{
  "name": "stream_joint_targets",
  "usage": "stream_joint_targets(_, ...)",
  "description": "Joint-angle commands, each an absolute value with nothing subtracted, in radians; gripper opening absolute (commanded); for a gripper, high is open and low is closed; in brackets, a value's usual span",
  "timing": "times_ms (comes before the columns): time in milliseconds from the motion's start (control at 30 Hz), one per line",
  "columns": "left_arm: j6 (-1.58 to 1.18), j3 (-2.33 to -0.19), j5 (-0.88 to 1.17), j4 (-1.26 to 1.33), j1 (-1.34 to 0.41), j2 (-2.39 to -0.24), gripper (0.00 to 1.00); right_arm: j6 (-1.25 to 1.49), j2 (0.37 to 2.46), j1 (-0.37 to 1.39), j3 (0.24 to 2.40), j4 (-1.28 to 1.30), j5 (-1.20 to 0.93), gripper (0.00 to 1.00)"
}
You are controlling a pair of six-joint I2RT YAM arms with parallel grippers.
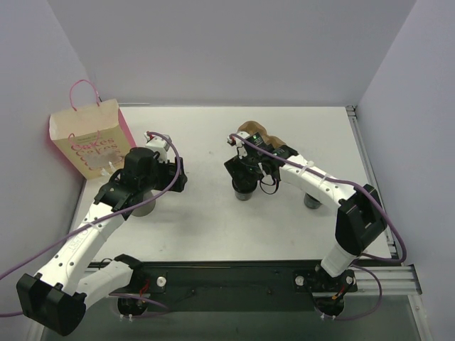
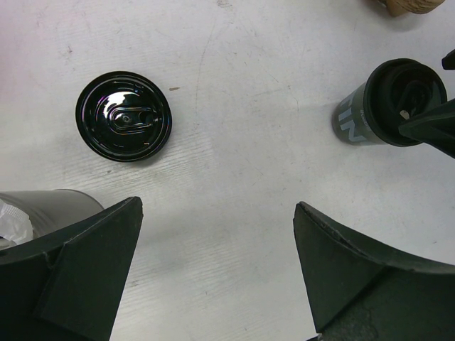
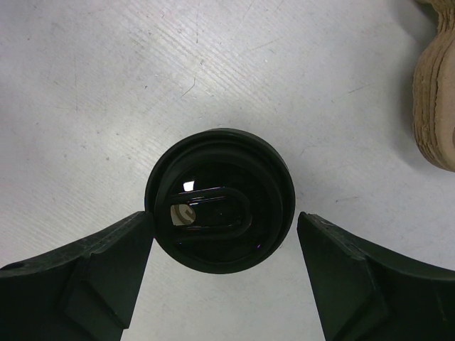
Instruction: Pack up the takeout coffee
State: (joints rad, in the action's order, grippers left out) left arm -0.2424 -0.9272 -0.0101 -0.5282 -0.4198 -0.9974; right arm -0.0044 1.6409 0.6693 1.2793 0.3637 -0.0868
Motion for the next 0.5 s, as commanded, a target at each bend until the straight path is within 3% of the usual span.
stream_joint_targets(0,-0.227,-0.931,0.0,-0.523,-0.423,-0.992,0.97,0.002,1.643,0.675,1.305,0.382,-0.098,0.84)
stream_joint_targets(467,-0.225,-0.934,-0.006,-0.523,-0.422,-0.994,0.97,0.12,1.733,0.696,1.244,0.379,-0.083,0.68)
